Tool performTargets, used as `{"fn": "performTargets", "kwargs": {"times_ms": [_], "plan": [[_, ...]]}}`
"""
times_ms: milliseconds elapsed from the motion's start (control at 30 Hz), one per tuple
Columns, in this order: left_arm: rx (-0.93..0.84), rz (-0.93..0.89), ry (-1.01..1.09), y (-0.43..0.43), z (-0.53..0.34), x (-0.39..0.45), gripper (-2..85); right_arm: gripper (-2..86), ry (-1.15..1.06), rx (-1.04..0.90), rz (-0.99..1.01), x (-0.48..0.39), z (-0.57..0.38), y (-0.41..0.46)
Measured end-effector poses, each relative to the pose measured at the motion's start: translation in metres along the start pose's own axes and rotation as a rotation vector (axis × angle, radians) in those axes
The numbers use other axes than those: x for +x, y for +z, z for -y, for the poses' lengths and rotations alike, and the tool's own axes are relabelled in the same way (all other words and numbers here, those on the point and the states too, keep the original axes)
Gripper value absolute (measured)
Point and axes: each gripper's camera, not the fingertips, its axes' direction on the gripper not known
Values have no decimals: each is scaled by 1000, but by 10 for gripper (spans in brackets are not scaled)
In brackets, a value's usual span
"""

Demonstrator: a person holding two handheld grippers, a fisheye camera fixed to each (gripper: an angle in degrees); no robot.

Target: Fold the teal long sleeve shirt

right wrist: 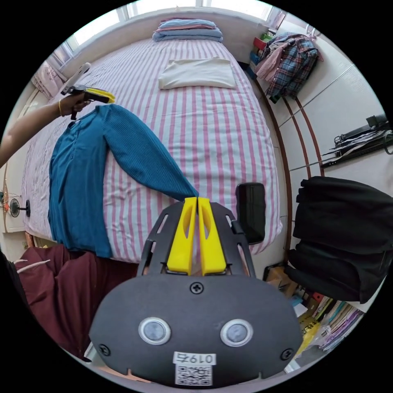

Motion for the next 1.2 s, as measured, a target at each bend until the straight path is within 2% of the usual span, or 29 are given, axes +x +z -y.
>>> {"fn": "performTargets", "kwargs": {"times_ms": [200,367,533,700,833,1033,1133,1200], "plan": [[-218,87,271,25,49,11,104,-9,47,55,-4,23,10,-3],[-340,69,287,52,71,6,59,-9,6,54,-36,38,27,-8],[-282,-34,200,42,75,-16,21,-9,25,47,-19,64,45,-15],[-120,-139,-36,28,54,-60,10,-9,121,-55,213,118,77,5],[-82,-144,-140,37,41,-72,8,-9,257,-76,335,161,115,46],[-61,-93,-200,46,32,-73,8,4,229,-167,201,161,159,81],[-53,-121,-231,48,24,-81,9,53,201,-190,151,156,162,78],[-53,-144,-245,50,18,-86,9,84,215,-165,200,160,154,70]]}}
